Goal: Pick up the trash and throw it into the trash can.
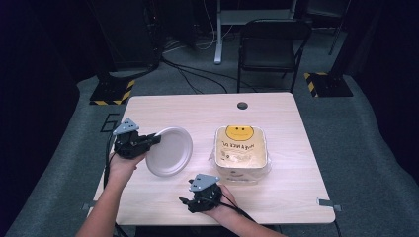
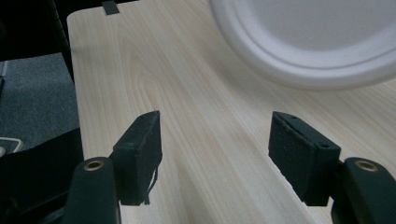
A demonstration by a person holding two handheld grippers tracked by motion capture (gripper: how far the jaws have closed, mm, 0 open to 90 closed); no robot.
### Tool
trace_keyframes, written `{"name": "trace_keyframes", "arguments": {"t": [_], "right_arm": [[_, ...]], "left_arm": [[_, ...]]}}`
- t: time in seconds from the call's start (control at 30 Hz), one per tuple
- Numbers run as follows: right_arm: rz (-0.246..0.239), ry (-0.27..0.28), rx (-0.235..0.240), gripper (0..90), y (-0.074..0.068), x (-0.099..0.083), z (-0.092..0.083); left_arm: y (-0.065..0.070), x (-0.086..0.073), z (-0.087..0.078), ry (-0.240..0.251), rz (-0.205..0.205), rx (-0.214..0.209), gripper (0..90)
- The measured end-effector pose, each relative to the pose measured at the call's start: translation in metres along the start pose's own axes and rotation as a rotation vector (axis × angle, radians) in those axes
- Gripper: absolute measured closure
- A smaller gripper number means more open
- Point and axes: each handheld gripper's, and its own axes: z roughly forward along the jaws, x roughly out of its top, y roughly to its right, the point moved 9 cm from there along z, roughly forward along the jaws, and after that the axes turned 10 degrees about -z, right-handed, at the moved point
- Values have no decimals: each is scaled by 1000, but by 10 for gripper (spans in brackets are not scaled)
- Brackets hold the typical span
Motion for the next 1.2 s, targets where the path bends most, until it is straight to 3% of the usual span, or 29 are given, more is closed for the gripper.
{"name": "trace_keyframes", "arguments": {"t": [0.43,1.2], "right_arm": [[9,0,-3,342,3,-3,2],[-18,-6,3,343,-5,-8,3]], "left_arm": [[20,26,-3,-15,57,5,816],[70,82,-10,-4,158,-22,816]]}}
